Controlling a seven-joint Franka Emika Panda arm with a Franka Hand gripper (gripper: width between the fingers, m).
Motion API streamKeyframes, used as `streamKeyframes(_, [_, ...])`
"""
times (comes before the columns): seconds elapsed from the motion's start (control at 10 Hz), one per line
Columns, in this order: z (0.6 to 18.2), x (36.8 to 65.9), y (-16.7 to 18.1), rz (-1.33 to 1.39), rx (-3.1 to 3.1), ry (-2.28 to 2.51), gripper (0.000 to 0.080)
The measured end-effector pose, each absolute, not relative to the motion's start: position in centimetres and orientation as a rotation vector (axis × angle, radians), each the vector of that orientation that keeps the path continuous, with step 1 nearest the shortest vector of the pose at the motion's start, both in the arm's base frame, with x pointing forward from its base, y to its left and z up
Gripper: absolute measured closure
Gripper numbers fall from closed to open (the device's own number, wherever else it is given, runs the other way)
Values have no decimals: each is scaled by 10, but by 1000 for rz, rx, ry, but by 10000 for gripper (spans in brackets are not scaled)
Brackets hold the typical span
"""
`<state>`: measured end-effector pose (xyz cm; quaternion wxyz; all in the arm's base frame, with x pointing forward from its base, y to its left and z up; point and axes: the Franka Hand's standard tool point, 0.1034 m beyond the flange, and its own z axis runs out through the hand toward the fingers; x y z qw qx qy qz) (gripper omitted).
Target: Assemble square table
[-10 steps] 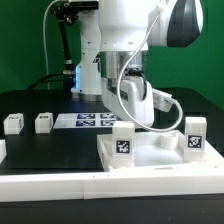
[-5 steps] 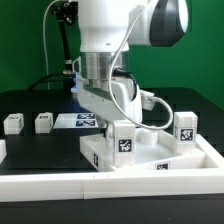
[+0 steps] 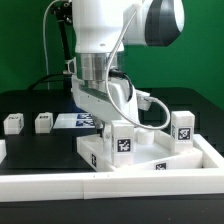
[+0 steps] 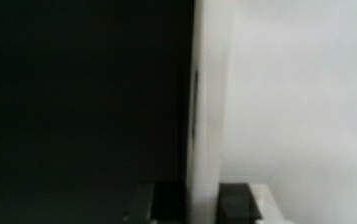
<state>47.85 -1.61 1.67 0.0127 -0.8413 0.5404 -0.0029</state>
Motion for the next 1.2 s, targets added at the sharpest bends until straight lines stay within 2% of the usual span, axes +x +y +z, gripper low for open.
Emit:
streamKeyframes(0.9, [18,489,-44,-33,-2977,942,730])
streamKeyframes(1.2, [18,497,-47,-35,-3123,385,732])
